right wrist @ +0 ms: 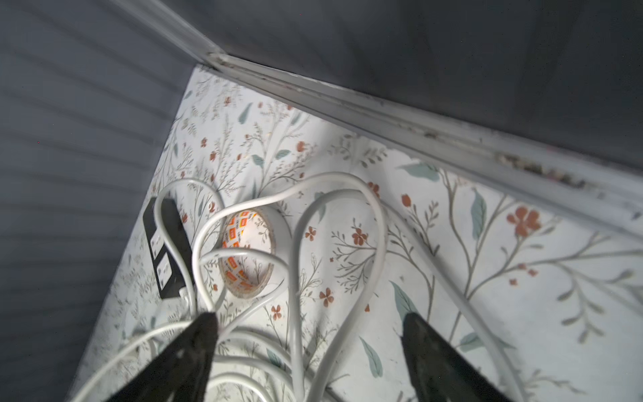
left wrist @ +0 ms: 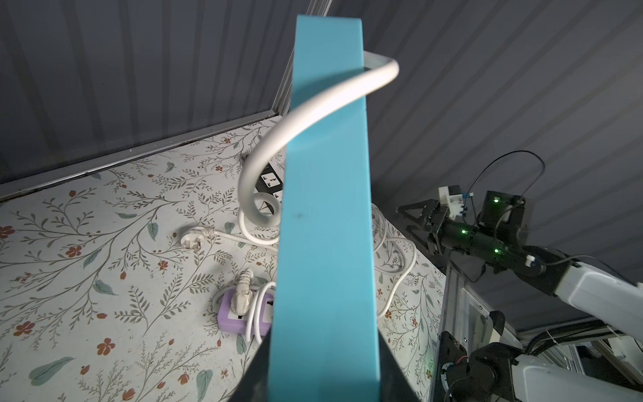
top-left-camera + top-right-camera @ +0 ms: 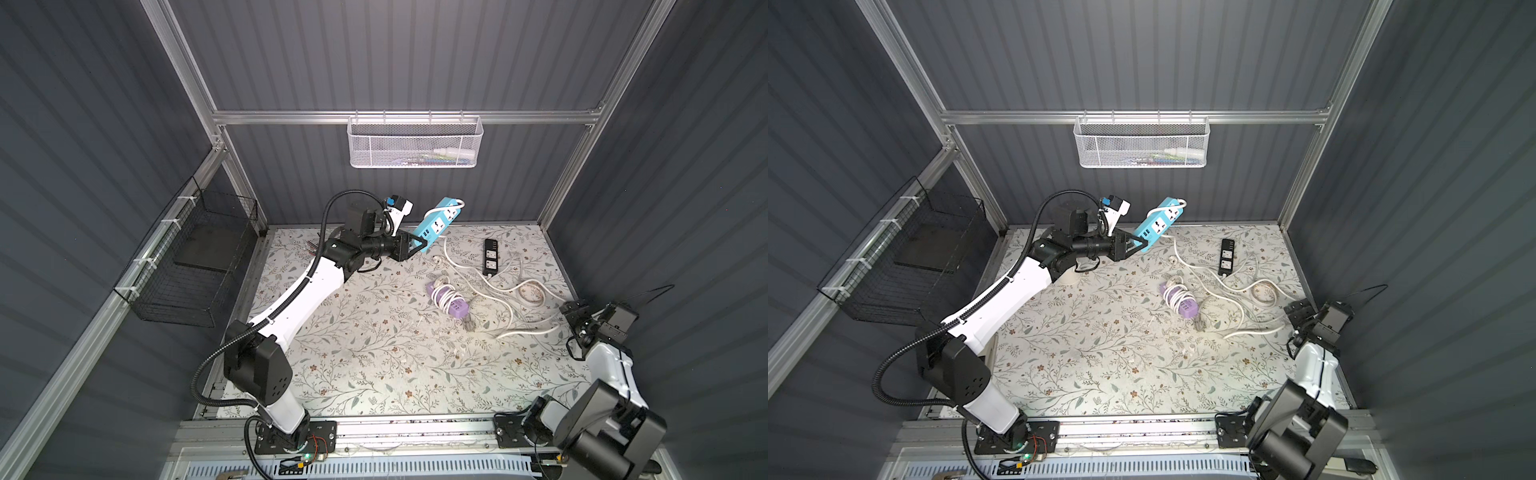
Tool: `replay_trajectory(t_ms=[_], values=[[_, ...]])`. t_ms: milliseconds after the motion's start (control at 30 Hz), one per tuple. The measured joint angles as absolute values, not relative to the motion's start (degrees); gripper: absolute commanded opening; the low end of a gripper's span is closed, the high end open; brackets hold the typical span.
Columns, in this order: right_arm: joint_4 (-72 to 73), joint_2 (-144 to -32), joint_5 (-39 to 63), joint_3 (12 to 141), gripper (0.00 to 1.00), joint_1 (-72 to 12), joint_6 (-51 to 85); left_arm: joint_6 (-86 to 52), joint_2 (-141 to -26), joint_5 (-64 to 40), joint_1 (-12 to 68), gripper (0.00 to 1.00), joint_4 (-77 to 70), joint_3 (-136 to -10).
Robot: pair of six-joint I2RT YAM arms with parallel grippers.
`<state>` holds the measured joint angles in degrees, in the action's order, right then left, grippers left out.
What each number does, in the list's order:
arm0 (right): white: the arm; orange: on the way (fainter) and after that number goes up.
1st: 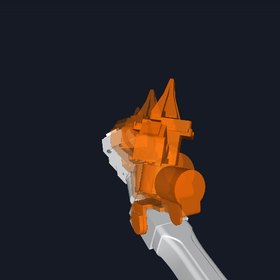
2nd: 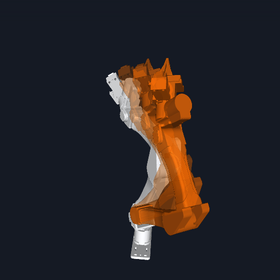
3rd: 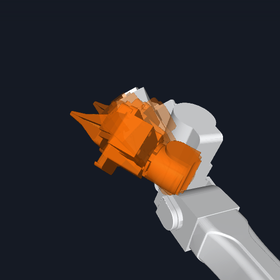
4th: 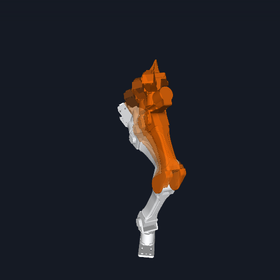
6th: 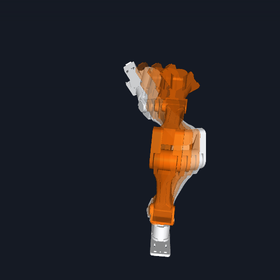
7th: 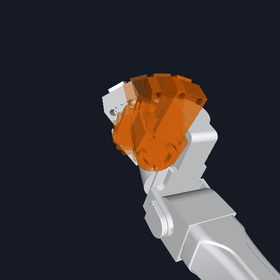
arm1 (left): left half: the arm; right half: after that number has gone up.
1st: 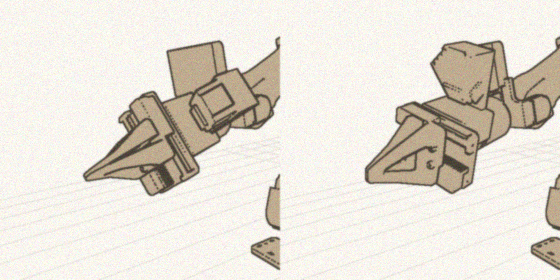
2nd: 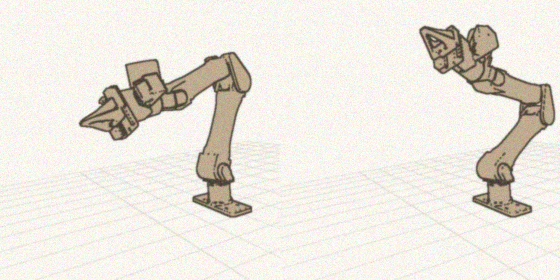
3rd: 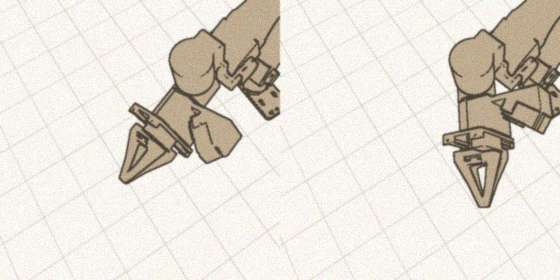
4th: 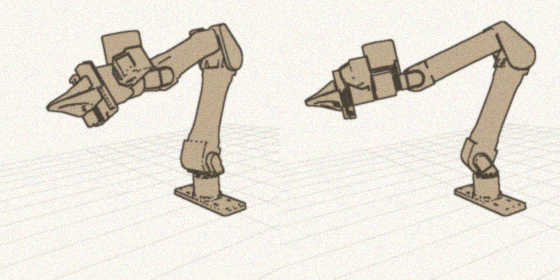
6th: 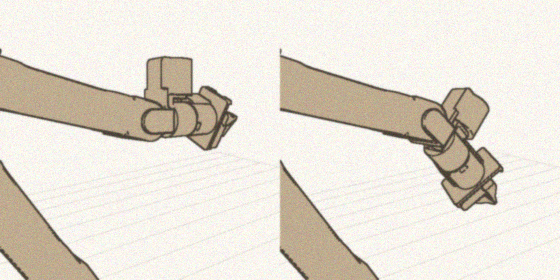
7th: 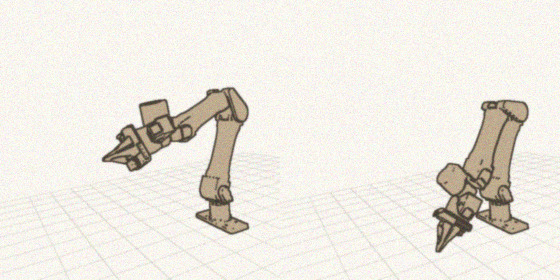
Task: Unwrap the cord wrapped around the power strip
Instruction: Unwrap the power cord from the power strip.
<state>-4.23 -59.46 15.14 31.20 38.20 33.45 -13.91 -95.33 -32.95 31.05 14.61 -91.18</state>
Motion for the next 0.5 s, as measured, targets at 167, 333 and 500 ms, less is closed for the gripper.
replay_trajectory(t_ms=[167, 333, 500], values=[[-6.83, -51.24, 15.79, 35.44, 0.99, 31.79, 31.07, -13.89, -96.55, -33.3, 31.2, 0.0, 15.77, -92.12], [-0.43, -51.22, 24.95, 37.95, 0.99, 23.18, 29.23, -13.87, -97.21, -34.13, 31.73, 0.0, 18.11, -94.43], [10.72, -55.57, 34.11, 37.76, 0.99, 11.81, 27.0, -13.91, -97.21, -35.27, 31.86, 0.0, 20.21, -96.97]])
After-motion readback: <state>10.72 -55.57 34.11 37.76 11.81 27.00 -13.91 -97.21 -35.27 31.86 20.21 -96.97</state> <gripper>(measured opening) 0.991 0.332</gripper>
